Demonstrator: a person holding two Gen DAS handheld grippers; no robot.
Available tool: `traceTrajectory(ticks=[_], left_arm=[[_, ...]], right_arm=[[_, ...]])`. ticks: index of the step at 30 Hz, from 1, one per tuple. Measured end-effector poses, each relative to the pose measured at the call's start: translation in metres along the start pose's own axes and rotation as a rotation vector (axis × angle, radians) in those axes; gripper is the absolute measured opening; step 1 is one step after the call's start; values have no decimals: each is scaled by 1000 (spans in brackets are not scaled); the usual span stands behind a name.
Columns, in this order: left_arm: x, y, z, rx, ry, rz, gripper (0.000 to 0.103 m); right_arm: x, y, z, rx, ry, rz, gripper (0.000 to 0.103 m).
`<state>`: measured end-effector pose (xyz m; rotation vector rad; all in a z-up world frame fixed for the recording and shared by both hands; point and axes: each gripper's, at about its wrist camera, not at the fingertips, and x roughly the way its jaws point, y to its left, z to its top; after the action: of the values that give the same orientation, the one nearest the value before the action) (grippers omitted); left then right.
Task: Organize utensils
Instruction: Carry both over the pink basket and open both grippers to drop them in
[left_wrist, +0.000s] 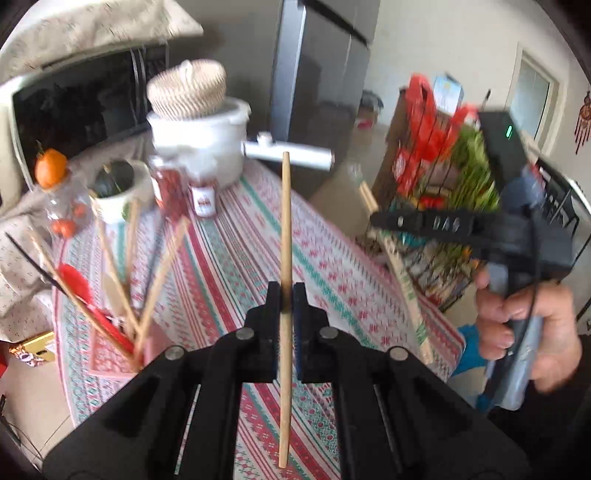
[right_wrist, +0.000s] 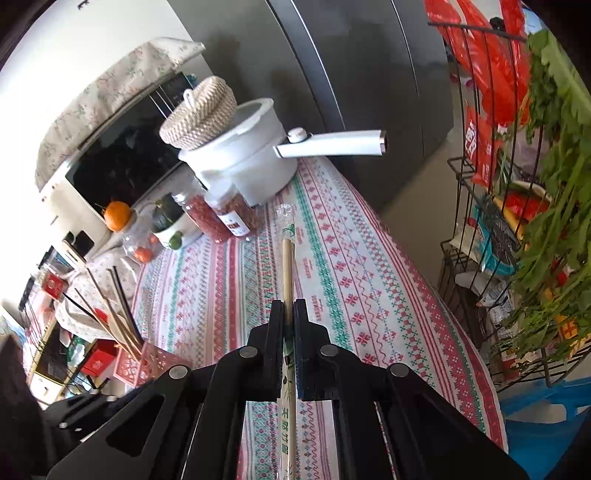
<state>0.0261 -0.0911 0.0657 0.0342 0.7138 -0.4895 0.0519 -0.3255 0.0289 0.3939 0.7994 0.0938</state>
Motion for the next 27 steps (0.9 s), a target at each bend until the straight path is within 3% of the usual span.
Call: traceTrajectory(ticks=[4,7,9,14,20,27], left_arm=[[-57,48,18,-97,-272,100,7],[-64,81,13,-142,-434,177,7],[-53,93,4,-132,-487,223,7],[-14,107,-9,-78,-488,281,7],[-5,119,-26,-34,-489,340,7],[2,124,-42,-90,-343,306,7]], right_arm=[[-9,20,1,-20,-59,31,4],[-9,35,-1,-41,-84,48,5],[-7,43,-3,-58,-90,57,4],[-3,57,-5,-90,-121,60,5],[-7,74,-11,-118,-209,83,4],[-23,108,-25,-169,-346,160,5]])
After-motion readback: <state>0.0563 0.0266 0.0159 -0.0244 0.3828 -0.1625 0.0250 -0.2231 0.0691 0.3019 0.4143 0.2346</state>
